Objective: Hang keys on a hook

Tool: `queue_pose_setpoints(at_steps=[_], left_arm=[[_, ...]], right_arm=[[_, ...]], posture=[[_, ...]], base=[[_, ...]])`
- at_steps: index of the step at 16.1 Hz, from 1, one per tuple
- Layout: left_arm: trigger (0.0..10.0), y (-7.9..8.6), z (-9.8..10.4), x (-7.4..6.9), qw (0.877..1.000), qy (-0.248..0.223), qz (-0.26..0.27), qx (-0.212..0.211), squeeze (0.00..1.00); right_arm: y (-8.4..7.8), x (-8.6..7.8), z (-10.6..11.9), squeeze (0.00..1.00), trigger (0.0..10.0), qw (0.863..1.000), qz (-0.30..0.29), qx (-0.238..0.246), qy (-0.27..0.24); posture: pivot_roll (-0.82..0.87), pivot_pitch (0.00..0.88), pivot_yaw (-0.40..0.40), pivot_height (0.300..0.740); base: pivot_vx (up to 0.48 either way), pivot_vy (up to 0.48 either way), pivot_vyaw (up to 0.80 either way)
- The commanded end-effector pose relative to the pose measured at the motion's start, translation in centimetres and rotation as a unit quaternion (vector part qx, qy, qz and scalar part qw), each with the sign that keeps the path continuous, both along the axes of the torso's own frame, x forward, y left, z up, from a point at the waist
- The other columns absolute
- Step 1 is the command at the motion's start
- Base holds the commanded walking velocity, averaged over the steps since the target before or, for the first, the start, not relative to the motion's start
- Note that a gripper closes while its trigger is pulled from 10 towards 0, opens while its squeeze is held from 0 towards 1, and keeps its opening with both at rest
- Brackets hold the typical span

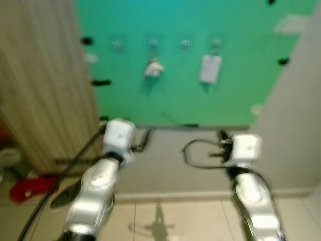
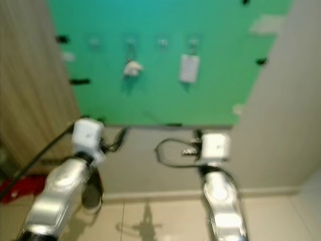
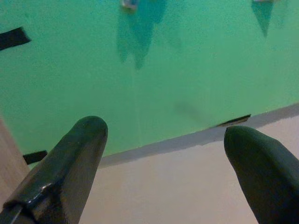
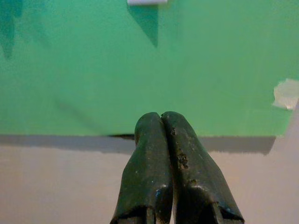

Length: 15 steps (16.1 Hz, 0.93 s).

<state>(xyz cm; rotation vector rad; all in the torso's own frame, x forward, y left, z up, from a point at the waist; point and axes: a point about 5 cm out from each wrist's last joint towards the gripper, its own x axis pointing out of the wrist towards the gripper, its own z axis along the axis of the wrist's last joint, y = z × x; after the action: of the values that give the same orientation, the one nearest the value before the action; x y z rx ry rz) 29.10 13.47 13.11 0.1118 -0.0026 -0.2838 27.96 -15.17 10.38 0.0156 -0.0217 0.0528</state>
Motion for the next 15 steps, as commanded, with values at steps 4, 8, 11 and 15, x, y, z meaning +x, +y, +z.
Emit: queue_pose_setpoints(at_steps=[4,8,11,15], left_arm=[[10.0,-1.8,-0.2,-0.1,0.999,0.002,-0.032,-0.009,0.0],[10.0,-2.1,-0.3,0.0,0.999,0.001,-0.039,-0.015,0.0],[10.0,-2.2,-0.3,0.3,0.999,0.002,-0.039,-0.015,0.0],[10.0,-2.6,-0.6,0.2,0.999,0.003,-0.05,-0.013,0.0]], right_arm=[[-1.4,-0.1,-0.5,0.0,10.0,1.0,-0.016,-0.014,0.015],[-1.5,-0.2,-0.7,0.0,10.0,0.999,-0.017,-0.021,0.022],[-1.5,-0.1,-1.0,0.0,10.0,0.999,-0.016,-0.024,0.026],[-1.4,-0.1,-1.0,0.0,10.0,0.999,-0.011,-0.026,0.031]], posture=[[-0.05,0.0,-0.019,0.74],[-0.06,0.0,-0.015,0.74],[-0.06,0.0,-0.013,0.74],[-0.07,0.0,-0.009,0.74]], base=[[0.122,-0.311,0.0],[0.269,-0.395,0.0],[0.274,-0.391,0.0],[0.277,-0.387,0.0]])
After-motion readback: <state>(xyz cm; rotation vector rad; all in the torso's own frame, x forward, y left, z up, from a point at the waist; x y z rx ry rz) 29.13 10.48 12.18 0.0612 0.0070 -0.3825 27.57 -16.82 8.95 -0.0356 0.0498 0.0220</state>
